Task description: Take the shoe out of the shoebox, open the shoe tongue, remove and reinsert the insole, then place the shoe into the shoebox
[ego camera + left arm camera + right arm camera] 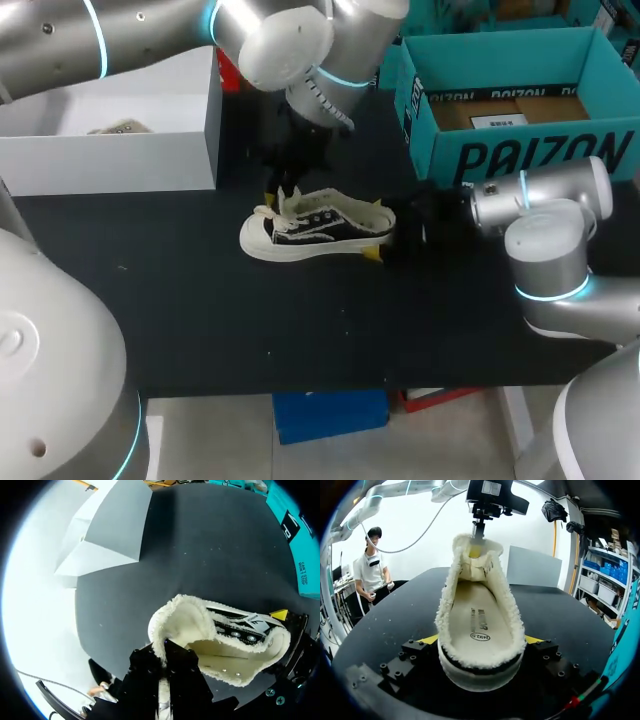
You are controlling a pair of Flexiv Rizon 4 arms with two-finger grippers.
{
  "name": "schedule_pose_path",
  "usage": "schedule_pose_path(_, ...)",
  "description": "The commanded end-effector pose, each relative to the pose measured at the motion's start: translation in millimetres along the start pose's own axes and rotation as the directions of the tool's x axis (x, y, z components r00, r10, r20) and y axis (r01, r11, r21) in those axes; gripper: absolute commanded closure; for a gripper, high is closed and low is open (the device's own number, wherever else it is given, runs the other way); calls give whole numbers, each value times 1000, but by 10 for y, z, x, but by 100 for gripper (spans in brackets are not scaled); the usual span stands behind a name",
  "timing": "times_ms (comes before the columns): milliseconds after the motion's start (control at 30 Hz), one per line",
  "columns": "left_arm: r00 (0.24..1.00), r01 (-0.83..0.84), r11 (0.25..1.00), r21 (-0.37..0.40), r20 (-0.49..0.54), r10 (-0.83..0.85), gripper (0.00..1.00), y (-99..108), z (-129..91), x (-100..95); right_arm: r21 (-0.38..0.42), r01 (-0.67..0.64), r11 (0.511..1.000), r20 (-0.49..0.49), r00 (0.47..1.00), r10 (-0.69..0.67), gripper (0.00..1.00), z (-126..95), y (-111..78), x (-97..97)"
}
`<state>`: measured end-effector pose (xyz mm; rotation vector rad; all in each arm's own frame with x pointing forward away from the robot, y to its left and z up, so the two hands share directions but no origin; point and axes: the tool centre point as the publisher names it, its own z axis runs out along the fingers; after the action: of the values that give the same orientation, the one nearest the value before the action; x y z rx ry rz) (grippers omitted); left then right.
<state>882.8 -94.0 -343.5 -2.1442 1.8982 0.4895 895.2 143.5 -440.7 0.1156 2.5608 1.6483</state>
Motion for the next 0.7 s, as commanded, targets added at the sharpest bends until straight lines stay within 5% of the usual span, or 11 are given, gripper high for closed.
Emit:
schedule_pose_path(33,975,-3,1000,-7,-223,1,100,-6,139,-188,3,-3,1000,2,1000,3,100,-27,-66,-7)
schedule_pose_path(233,957,-18,1000,13,-289,21,63,-9,224,-236,3,-3,1000,2,1000,3,100,-27,-66,-7)
schedule_pose_path(300,950,-35,999,30,-309,43,27,14,245,-248,3,-3,1000,2,1000,3,100,-27,-66,-7)
schedule_pose_path(367,945,-47,998,38,-323,56,4,32,272,-255,3,-3,1000,2,1000,3,100,-27,-66,-7)
schedule_pose_path(700,934,-61,998,30,-352,67,0,56,330,-305,3,-3,1000,2,1000,3,100,-27,-66,-7)
